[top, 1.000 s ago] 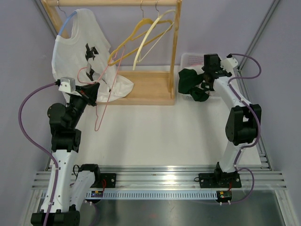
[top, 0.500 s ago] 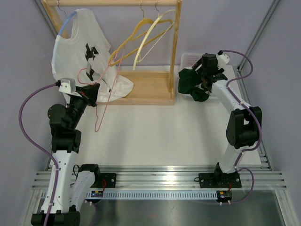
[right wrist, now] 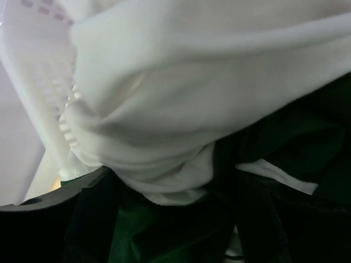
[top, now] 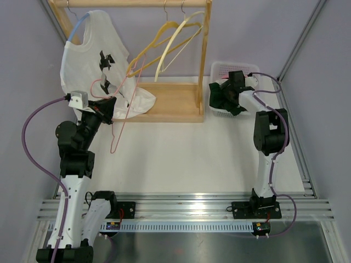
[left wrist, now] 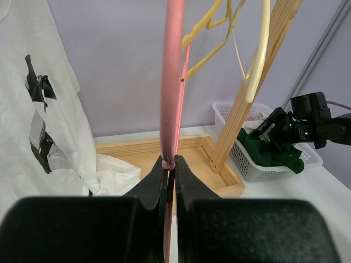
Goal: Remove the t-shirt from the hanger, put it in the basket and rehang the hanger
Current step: Place the tshirt into the basket
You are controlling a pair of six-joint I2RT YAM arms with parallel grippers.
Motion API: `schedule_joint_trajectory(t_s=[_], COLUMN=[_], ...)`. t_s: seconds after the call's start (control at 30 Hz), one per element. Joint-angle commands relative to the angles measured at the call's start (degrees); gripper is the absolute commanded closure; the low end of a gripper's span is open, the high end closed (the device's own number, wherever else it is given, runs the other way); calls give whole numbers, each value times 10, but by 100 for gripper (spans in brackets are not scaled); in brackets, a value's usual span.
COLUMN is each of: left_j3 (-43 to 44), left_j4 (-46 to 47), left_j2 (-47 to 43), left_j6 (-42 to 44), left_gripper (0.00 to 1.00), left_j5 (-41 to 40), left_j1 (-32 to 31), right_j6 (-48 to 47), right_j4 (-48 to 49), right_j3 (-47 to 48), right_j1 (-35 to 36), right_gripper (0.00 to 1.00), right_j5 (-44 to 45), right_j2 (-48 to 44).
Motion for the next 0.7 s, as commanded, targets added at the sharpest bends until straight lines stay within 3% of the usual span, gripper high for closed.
schedule_joint_trajectory(t_s=[0.0,0.17,0.4,0.67], left_j3=[4,5,4,4], left_j4=[33,34,34,34], left_j2=[-7,-2,-5,-6], left_j6=[1,0,0,1], left_gripper=[100,100,100,100], left_j5=[7,7,7,6], left_j1=[0,1,1,1], right_j6=[69,59,13,-75], right_j4=[-42,-56,-31,-34], right_j3=[50,76,41,37], right_j1=[-35,-41,-25,12], right_gripper=[21,20,9,4], right_j5=[-26,-26,37,124], right_j2=[60,78,-8,-82])
